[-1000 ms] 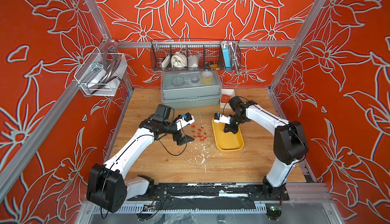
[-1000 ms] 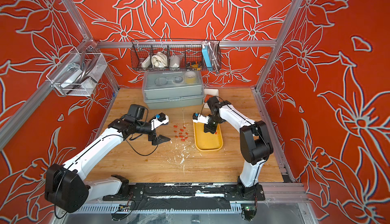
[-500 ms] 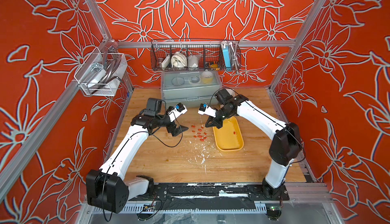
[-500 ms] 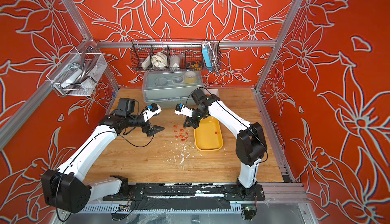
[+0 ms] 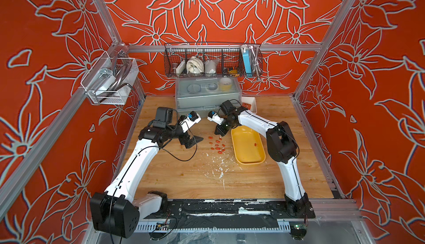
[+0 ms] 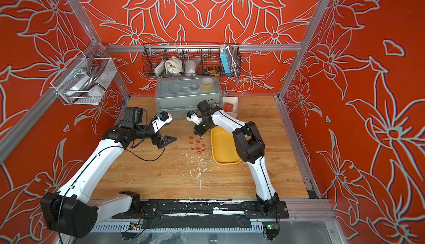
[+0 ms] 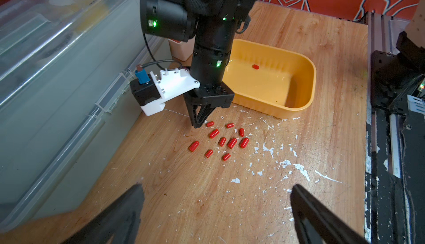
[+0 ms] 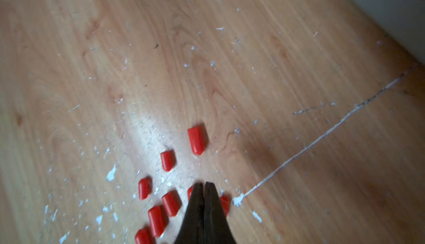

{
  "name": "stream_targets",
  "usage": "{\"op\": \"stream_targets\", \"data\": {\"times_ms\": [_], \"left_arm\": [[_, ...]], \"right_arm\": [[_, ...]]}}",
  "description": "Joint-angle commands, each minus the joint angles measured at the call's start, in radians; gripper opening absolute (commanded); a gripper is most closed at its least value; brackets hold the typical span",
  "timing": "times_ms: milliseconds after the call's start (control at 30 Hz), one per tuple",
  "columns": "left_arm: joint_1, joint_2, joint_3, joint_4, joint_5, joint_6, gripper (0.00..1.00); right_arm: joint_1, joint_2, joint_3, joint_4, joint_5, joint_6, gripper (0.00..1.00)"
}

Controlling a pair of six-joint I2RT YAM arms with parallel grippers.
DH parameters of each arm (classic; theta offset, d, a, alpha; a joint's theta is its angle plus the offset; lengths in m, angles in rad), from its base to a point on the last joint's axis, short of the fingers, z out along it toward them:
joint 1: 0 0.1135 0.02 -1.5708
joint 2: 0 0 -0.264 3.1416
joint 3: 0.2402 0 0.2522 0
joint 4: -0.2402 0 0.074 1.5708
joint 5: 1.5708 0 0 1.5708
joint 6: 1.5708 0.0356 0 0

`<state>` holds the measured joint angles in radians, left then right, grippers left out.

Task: Take the screw protection sleeves out of the storage box
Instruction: Place the screw protection sleeve at the center of the board, then pick up the screw protection sleeve from the storage box.

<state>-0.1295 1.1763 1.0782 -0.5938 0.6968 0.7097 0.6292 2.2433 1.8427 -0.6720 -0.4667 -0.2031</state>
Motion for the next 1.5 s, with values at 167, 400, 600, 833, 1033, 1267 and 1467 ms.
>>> {"op": "stream_targets", "data": {"times_ms": [167, 400, 600, 833, 1033, 1267, 1467], "left_arm": [[0.015, -0.033, -0.021, -0.015, 0.038, 0.004, 0.98], [0.015, -0.034, -0.026, -0.014, 0.084, 0.002, 0.98], [0.012, -0.039, -0.05, -0.013, 0.195, 0.003, 0.98], [-0.071, 0.005, -0.065, 0.048, 0.199, -0.029, 0.98], [-0.229, 0.093, -0.055, 0.125, 0.094, -0.049, 0.98], [-0.409, 0.236, -0.041, 0.221, 0.032, -0.106, 0.97], [-0.49, 0.272, -0.077, 0.263, 0.015, -0.098, 0.97]], "right_arm": [[0.012, 0.12, 0.129, -0.043, 0.089, 0.083, 0.02], [0.011, 0.101, 0.19, -0.118, 0.075, 0.057, 0.23], [-0.011, -0.042, 0.128, -0.157, 0.059, -0.004, 0.32], [-0.079, -0.323, -0.123, -0.185, 0.065, -0.144, 0.37], [-0.157, -0.524, -0.345, -0.225, 0.203, -0.213, 0.41], [-0.191, -0.698, -0.606, -0.144, 0.412, -0.232, 0.46], [-0.19, -0.688, -0.712, -0.169, 0.408, -0.245, 0.45]]}}
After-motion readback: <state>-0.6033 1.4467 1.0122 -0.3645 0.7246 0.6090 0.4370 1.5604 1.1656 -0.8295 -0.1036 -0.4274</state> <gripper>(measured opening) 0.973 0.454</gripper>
